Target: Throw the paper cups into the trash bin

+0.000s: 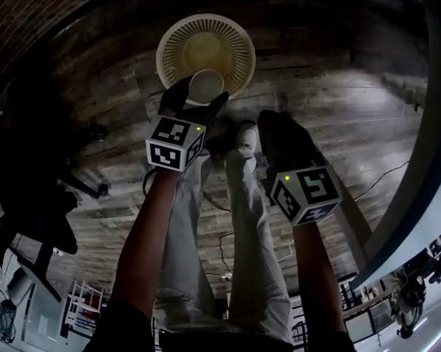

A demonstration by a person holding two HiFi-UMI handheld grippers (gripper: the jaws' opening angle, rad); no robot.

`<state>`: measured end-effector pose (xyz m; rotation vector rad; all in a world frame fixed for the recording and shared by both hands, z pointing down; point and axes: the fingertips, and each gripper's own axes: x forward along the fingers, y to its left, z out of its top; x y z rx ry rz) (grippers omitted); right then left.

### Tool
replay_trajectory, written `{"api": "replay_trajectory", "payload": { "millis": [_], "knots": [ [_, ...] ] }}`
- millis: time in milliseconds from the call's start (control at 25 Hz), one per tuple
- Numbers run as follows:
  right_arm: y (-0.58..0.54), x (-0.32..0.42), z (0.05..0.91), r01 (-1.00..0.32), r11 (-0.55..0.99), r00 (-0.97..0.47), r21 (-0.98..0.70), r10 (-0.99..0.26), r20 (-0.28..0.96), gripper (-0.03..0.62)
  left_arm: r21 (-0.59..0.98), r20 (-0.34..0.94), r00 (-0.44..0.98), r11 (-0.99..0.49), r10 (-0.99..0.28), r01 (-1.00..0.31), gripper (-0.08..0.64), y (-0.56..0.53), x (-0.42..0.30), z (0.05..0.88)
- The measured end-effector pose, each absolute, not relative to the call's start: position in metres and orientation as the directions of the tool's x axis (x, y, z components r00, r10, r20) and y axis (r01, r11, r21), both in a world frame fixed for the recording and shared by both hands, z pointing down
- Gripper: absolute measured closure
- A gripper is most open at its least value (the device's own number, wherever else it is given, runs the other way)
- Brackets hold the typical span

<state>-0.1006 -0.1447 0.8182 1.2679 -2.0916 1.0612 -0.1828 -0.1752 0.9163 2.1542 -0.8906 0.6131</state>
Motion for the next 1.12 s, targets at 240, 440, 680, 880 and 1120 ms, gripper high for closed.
{"api": "replay_trajectory", "payload": {
  "millis": [240, 440, 680, 880, 1120],
  "knots": [
    [-0.122, -0.087, 0.852, -0.889, 0.262, -0.458, -0.377, -0.471, 0.754, 0.596, 0.424, 0.66, 0.639, -0.506, -0.394, -0.751, 0.232, -0.181, -0.175, 0.962],
    [-0.112, -0.089, 0.868, -0.887, 0.267, -0.461, -0.378, -0.444, 0.768, 0.597, 0.413, 0.675, 0.619, -0.489, -0.401, -0.768, 0.232, -0.182, -0.183, 0.983],
    [-0.116, -0.093, 0.876, -0.88, 0.26, -0.475, -0.398, -0.437, 0.764, 0.597, 0.388, 0.711, 0.596, -0.499, -0.373, -0.775, 0.232, -0.183, -0.185, 0.999],
    [-0.121, -0.095, 0.88, -0.875, 0.267, -0.484, -0.405, -0.431, 0.762, 0.597, 0.363, 0.731, 0.562, -0.478, -0.388, -0.8, 0.228, -0.188, -0.189, 1.006],
    [-0.12, -0.093, 0.881, -0.874, 0.268, -0.486, -0.406, -0.43, 0.761, 0.597, 0.33, 0.731, 0.54, -0.477, -0.417, -0.815, 0.158, -0.188, -0.193, 1.009]
  ]
}}
